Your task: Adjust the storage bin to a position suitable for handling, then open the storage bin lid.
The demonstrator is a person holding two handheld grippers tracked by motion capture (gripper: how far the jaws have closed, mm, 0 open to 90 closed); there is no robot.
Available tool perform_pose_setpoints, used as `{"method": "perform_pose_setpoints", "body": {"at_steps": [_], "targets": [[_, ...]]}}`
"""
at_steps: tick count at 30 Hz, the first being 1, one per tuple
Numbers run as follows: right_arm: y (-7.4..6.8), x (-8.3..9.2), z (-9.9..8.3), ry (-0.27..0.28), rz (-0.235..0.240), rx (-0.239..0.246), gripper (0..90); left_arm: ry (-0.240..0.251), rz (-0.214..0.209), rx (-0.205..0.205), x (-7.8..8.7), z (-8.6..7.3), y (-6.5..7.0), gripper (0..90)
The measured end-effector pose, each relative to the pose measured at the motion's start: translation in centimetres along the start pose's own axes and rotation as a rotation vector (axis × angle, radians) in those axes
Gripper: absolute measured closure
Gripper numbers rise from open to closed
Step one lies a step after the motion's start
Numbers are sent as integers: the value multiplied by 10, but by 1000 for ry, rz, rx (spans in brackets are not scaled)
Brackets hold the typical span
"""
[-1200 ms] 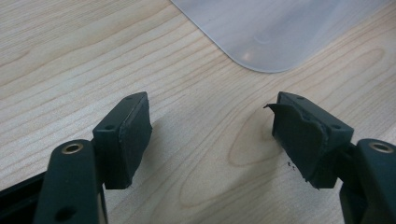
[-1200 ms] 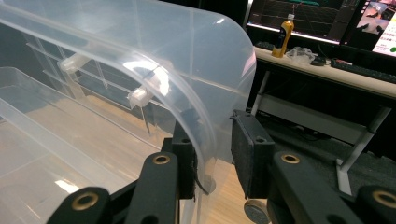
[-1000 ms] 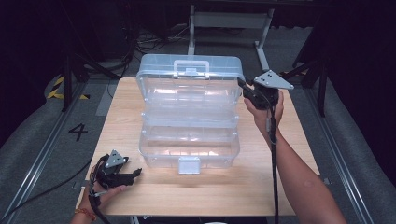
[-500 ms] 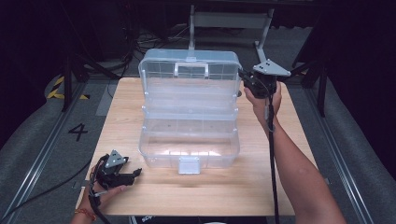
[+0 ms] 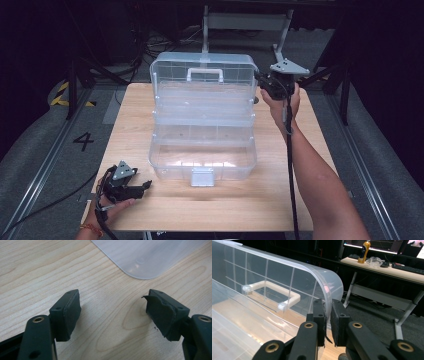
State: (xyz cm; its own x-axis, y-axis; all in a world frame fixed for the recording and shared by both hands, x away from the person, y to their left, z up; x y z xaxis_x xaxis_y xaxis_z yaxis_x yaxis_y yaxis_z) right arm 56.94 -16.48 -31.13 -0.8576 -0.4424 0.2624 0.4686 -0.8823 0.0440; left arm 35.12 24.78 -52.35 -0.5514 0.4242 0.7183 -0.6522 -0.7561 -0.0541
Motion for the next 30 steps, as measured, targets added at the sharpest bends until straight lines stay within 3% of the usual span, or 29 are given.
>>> {"method": "perform_pose_setpoints", "body": {"at_steps": [15,20,30], "targets": [[11,-24,-1,-31,3,-16,823,7,-5,-3,-1,1,0,281],[12,-30,0,-52,-10,9,818,4,-2,0,-1,0,0,281],[18,-47,-4,-74,-29,-14,817,1,2,1,0,0,0,281]]}}
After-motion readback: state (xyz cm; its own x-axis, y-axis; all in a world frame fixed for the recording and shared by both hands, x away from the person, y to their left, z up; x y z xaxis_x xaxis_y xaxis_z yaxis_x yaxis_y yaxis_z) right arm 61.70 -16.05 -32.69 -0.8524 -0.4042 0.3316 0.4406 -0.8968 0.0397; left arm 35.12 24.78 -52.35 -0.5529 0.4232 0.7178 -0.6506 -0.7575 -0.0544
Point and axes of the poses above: each handheld gripper's, and its own axes: x roughly backward along the jaws, z roughly out of its top, y roughly to its right, the point moved 6 cm from there along -x, roughly forward along the jaws, and after that the axes turned 5 degrees about -x, right-handed, at the moved point
